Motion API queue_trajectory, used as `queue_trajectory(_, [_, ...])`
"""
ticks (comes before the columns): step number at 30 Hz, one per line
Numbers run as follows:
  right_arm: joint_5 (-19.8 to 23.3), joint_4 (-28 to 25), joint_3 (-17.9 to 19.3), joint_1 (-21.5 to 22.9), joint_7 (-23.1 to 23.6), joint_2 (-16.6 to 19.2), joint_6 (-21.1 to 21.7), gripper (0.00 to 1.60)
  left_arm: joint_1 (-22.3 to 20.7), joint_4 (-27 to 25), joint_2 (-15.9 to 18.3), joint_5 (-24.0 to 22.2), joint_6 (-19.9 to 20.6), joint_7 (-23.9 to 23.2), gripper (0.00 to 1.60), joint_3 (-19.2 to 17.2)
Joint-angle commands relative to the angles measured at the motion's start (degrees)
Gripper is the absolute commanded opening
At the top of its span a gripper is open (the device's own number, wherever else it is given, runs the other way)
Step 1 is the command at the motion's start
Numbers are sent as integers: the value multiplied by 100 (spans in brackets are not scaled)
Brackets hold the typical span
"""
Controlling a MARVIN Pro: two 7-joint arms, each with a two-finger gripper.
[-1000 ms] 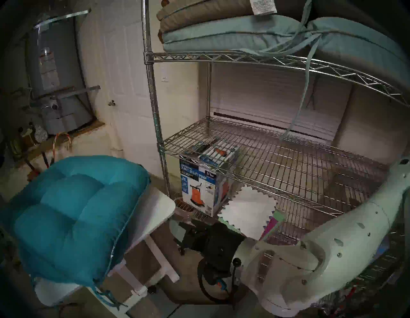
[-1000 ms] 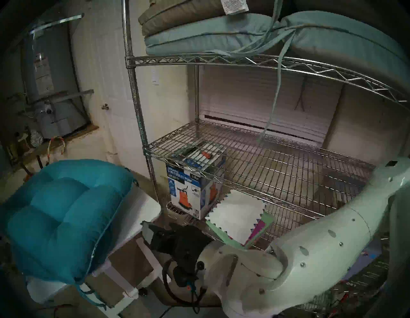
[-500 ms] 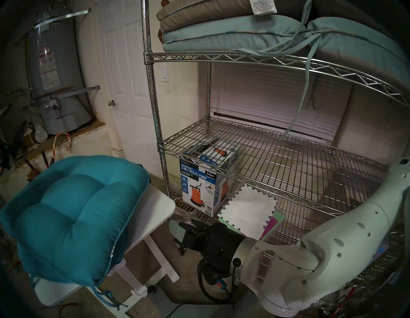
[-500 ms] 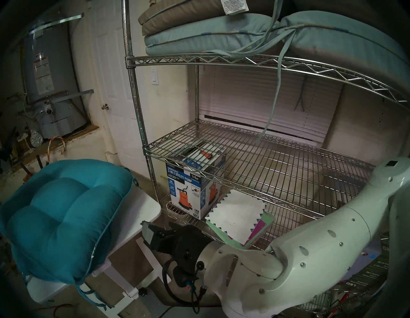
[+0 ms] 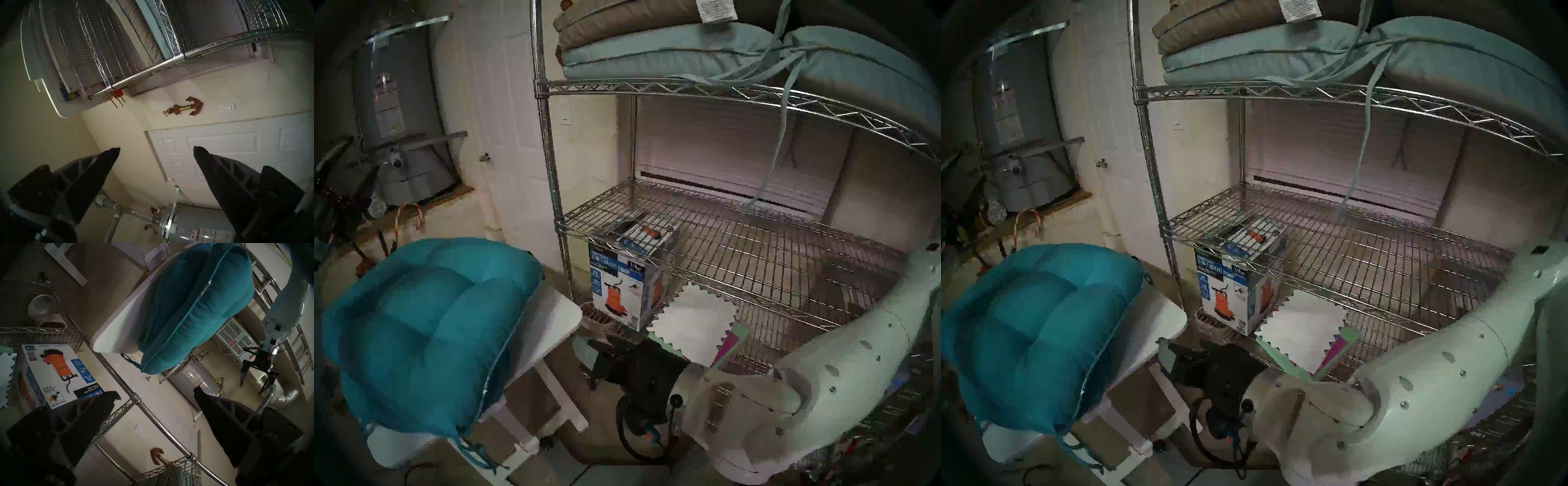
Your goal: Take cushion off the shelf
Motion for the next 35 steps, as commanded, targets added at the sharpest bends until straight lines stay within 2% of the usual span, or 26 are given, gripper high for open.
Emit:
queue_trajectory(1, [-1, -47, 43, 37, -26, 24, 14, 160, -109, -352, 52, -332, 264, -170, 160, -8])
queue_trajectory(17, [-2, -47, 45, 36, -21, 27, 14, 160, -149, -791, -102, -593, 668, -588, 160, 41])
queue_trajectory(35, [2, -47, 46, 37, -32, 34, 7, 160, -228, -857, -197, -629, 723, -779, 160, 19])
